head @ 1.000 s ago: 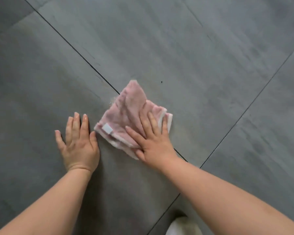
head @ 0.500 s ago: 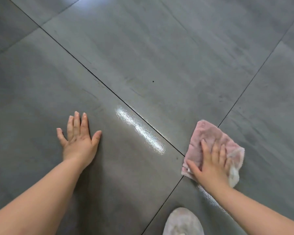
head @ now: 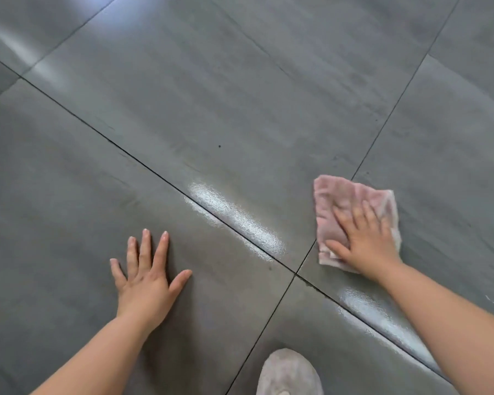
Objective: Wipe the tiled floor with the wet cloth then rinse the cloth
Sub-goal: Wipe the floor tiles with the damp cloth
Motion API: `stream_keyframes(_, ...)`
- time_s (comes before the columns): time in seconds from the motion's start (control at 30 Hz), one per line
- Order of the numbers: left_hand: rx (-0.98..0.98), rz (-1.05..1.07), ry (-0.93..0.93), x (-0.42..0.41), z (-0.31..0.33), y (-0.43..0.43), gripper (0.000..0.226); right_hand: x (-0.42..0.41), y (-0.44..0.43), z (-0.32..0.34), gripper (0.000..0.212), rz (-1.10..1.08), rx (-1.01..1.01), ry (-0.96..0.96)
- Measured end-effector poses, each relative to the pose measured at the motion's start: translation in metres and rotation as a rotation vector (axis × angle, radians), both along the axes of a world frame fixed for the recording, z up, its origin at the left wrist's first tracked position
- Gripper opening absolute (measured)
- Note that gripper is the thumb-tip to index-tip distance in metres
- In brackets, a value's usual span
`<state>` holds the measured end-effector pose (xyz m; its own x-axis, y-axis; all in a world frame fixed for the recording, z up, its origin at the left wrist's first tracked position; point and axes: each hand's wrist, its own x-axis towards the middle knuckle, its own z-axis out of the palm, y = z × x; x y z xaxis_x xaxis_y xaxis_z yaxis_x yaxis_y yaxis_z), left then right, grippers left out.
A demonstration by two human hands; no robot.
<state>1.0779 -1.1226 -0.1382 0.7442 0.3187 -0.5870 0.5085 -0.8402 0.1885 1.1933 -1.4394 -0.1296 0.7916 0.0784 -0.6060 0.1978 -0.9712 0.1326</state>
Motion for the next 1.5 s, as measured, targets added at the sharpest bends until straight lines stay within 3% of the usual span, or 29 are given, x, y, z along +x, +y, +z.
stream_keyframes(0.07, 0.01, -0.009, 0.055, 0.003, 0.003, -0.002, 0.075, -0.018, -0.053, 0.012, 0.076, -0.287, -0.038, 0.018)
stream_keyframes(0.13, 0.023, -0.032, 0.091, 0.004, 0.003, 0.0, 0.076, -0.04, -0.075, 0.016, 0.071, -0.501, -0.01, -0.015)
stream_keyframes(0.3, -0.015, -0.023, 0.068, 0.003, 0.001, 0.003, 0.078, -0.027, -0.038, 0.003, 0.067, -0.923, 0.046, -0.152)
stream_keyframes(0.37, -0.067, -0.026, -0.008, -0.001, -0.001, 0.008, 0.076, 0.0, -0.012, 0.0, 0.067, -0.993, 0.069, -0.153)
stream_keyframes(0.43, -0.11, 0.013, -0.135, -0.009, -0.002, 0.02, 0.071, 0.025, 0.022, -0.004, 0.068, -0.875, 0.077, -0.124)
stream_keyframes(0.5, -0.048, 0.23, -0.219, -0.021, 0.0, 0.038, 0.07, 0.043, 0.067, -0.004, 0.067, -0.696, 0.103, -0.099)
stream_keyframes(0.57, 0.055, 0.442, -0.164, -0.035, 0.0, 0.063, 0.07, 0.051, 0.117, -0.003, 0.063, -0.502, 0.165, -0.082)
stream_keyframes(0.63, 0.088, 0.433, -0.045, -0.047, -0.003, 0.081, 0.072, 0.045, 0.172, -0.002, 0.058, -0.241, 0.218, -0.052)
stream_keyframes(0.8, 0.054, 0.394, 0.0, -0.05, -0.009, 0.091, 0.072, -0.046, 0.287, -0.006, 0.059, 0.438, 0.419, 0.109)
stream_keyframes(0.87, 0.054, 0.388, -0.001, -0.052, -0.009, 0.092, 0.071, -0.076, 0.293, -0.013, 0.057, 0.716, 0.494, 0.232)
stream_keyframes(0.93, 0.063, 0.39, -0.033, -0.052, -0.011, 0.095, 0.072, -0.065, 0.267, -0.025, 0.05, 0.969, 0.502, 0.136)
stream_keyframes(1.0, 0.064, 0.388, -0.072, -0.054, -0.012, 0.095, 0.073, -0.035, 0.224, -0.027, 0.054, 0.874, 0.417, -0.038)
stream_keyframes(1.07, 0.05, 0.378, -0.077, -0.054, -0.012, 0.094, 0.074, 0.006, 0.17, -0.025, 0.076, 0.635, 0.249, -0.164)
stream_keyframes(1.13, 0.061, 0.353, -0.06, -0.055, -0.013, 0.095, 0.074, 0.036, 0.114, -0.014, 0.09, 0.355, 0.018, -0.161)
stream_keyframes(1.2, 0.074, 0.334, -0.057, -0.056, -0.014, 0.095, 0.075, 0.04, 0.09, -0.002, 0.069, -0.086, -0.004, -0.138)
stream_keyframes(1.27, 0.065, 0.337, -0.055, -0.057, -0.013, 0.093, 0.074, 0.013, 0.106, -0.002, 0.061, -0.31, 0.056, -0.201)
stream_keyframes(1.33, 0.064, 0.354, -0.05, -0.056, -0.012, 0.091, 0.074, -0.032, 0.135, -0.019, 0.061, -0.214, 0.087, -0.245)
stream_keyframes(1.4, 0.069, 0.354, -0.039, -0.054, -0.01, 0.091, 0.074, -0.078, 0.172, -0.029, 0.066, 0.148, 0.233, -0.265)
stream_keyframes(1.5, 0.064, 0.348, -0.037, -0.054, -0.007, 0.09, 0.073, -0.118, 0.193, -0.03, 0.061, 0.737, 0.21, -0.113)
